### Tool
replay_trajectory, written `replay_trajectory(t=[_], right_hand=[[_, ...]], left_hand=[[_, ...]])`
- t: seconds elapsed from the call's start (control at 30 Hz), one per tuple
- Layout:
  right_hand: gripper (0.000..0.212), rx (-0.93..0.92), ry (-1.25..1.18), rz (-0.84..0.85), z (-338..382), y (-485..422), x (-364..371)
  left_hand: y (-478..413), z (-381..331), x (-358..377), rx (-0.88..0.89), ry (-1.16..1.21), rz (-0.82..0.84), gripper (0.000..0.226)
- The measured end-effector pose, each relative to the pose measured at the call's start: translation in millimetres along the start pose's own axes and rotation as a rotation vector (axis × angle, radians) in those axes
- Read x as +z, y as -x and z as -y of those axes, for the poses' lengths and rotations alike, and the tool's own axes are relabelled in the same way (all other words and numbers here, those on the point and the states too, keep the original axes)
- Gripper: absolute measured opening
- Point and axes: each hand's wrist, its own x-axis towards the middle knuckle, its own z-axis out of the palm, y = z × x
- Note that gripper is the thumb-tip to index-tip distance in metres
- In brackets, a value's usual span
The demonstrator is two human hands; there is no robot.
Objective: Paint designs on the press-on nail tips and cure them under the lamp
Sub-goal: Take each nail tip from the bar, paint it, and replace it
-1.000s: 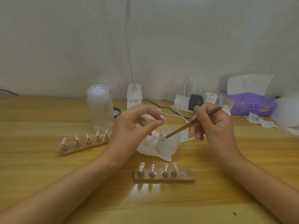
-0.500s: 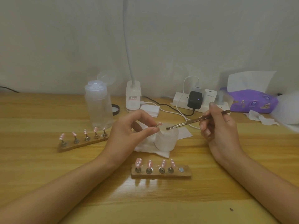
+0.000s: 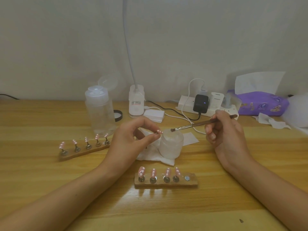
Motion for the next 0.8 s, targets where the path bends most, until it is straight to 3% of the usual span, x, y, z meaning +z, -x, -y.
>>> replay_trajectory(t=[0.8], right_hand=[[0.027,-0.065,0.098,0.115,-4.3,1.4,-0.6]], left_hand=[[-0.1,1.4,0.2,0.049,-0.017,-0.001,0.012]])
